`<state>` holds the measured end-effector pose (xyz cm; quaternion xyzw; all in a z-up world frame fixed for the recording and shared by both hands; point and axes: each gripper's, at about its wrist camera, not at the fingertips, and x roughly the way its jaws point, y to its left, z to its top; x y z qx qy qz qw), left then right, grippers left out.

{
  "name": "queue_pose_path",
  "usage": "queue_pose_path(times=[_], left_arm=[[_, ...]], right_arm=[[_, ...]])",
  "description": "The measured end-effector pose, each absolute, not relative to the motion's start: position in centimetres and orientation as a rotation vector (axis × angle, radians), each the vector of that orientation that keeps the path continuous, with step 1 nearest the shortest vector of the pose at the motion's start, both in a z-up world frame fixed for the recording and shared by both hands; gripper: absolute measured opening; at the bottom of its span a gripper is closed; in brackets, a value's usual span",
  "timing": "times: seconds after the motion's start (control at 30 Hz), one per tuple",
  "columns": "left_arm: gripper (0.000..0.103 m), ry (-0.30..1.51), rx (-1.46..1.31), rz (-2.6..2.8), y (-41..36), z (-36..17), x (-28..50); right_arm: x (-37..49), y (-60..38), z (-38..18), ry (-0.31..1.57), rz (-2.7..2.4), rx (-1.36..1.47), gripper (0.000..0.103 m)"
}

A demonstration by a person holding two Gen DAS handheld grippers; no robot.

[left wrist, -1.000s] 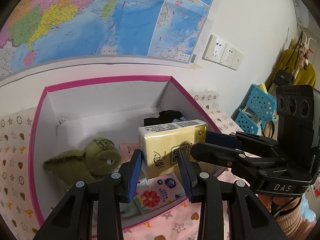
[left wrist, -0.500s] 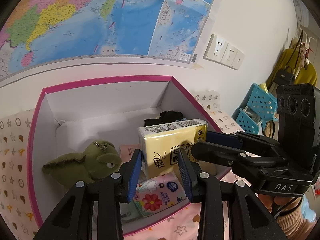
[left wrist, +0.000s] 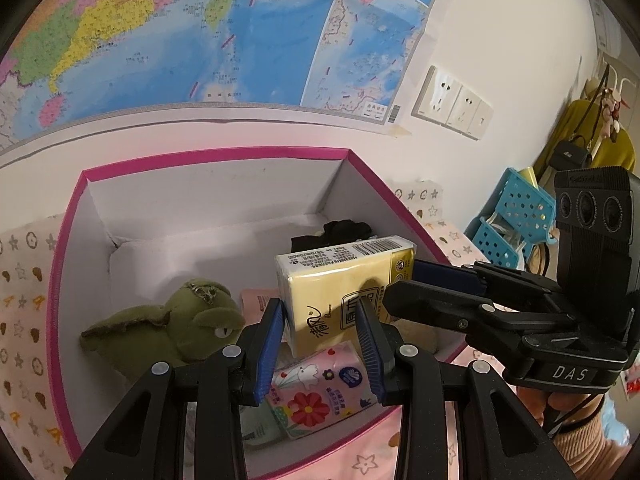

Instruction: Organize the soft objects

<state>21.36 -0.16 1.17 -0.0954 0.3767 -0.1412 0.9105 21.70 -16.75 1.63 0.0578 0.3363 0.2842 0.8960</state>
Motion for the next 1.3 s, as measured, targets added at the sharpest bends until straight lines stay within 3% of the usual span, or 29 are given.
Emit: queue_pose_path(times=[1.3], left_arm=[[0.036, 0.809, -0.198, -0.289, 0.5, 0.7, 23.2]], right_arm=[[23.9, -16.5, 2.3, 0.703, 0.589, 0.117, 0.039]])
